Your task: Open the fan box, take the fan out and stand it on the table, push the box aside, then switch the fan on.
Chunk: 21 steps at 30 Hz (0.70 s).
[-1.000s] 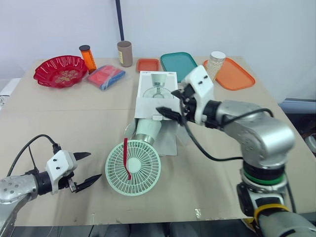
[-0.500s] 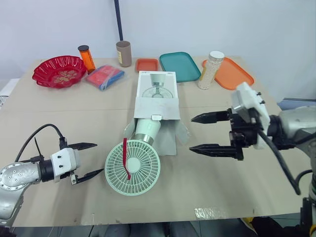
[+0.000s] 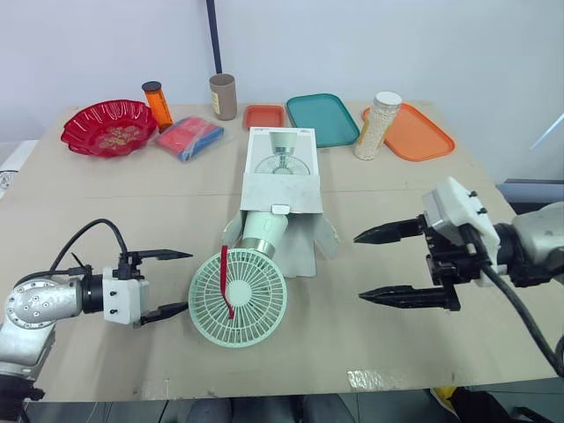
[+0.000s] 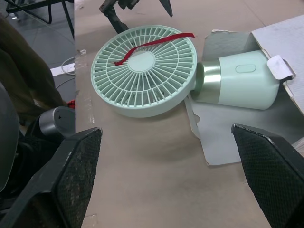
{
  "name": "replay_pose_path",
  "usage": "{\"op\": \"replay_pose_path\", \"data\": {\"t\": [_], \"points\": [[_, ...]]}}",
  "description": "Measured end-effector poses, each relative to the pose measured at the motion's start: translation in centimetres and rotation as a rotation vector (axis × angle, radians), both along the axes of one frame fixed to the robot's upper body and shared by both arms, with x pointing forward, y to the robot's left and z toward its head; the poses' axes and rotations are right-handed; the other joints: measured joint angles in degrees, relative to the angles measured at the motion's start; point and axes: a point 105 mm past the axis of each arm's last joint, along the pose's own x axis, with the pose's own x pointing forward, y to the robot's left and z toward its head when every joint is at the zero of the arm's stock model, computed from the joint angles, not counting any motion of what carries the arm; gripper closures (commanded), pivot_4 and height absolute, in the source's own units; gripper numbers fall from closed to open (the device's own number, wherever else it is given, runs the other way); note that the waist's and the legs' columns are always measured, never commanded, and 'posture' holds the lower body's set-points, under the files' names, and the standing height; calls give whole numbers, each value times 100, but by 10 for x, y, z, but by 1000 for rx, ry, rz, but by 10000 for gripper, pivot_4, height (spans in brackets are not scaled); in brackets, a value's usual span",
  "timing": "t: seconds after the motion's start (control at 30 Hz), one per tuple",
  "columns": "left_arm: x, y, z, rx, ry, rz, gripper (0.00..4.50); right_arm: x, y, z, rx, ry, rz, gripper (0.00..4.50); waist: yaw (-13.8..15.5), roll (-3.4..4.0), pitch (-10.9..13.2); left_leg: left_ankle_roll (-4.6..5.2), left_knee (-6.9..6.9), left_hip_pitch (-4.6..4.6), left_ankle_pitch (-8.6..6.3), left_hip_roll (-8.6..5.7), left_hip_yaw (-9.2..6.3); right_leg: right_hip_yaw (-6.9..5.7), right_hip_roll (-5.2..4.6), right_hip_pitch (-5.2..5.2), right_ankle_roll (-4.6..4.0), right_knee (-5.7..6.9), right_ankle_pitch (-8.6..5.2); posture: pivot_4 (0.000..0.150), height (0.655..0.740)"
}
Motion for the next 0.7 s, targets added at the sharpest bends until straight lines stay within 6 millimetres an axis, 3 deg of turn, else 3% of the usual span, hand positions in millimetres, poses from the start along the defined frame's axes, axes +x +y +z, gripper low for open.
{"op": "replay_pose_path", "data": {"t": [0.33,0.7], "points": [[5,-6,5,94,-247,-162,0,-3,5,-4,5,-10,2,246,0,0,0,15,32,-2,-9,0,1,0,2,8,3,16,-2,1500,7400],[8,-16,-8,202,-470,-365,0,-4,11,-6,4,-26,7,246,-5,0,-2,24,47,-2,-14,0,1,-3,3,14,6,23,-4,1500,7400]]}}
